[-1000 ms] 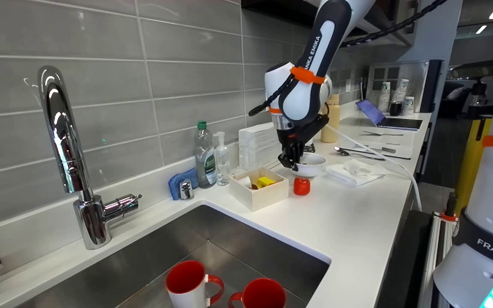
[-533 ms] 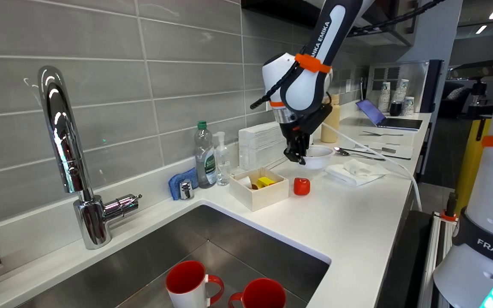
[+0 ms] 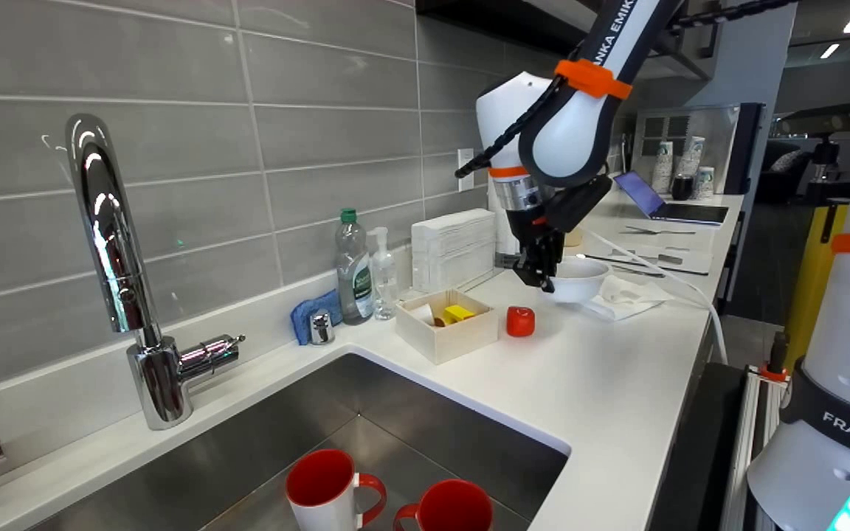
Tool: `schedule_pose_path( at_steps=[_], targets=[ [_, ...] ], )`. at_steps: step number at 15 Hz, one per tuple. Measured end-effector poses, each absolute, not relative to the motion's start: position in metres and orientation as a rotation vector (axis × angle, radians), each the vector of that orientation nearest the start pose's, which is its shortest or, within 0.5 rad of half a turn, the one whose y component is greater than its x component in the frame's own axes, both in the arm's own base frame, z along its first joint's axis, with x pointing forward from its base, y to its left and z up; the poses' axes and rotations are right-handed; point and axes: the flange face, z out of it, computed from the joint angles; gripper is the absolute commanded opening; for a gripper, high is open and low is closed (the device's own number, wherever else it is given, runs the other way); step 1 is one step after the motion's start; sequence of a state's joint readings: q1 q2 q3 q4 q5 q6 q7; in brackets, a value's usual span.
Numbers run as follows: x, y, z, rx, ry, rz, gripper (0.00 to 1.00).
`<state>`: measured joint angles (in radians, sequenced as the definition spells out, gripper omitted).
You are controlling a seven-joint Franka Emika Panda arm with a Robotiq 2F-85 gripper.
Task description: Move the white bowl a bit forward
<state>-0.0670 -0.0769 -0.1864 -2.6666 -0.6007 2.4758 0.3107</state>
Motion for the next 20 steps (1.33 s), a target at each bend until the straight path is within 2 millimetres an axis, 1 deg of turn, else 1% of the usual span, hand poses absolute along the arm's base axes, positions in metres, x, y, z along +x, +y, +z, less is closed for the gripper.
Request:
schedule_pose_path(
  at_steps=[3, 4, 8, 11, 14, 20],
  targets=[
    [0.361, -0.092, 0.254, -3.449, 0.161, 0.177, 0.0],
    [0.357, -0.09, 0.255, -3.442, 0.176, 0.174, 0.0],
    [0.364, -0.083, 0.258, -3.426, 0.189, 0.117, 0.0],
    [0.368, -0.077, 0.251, -3.416, 0.192, 0.077, 0.0],
    [0.368, -0.075, 0.238, -3.405, 0.213, 0.085, 0.0],
    [0.36, -0.082, 0.207, -3.39, 0.29, 0.165, 0.0]
  ],
)
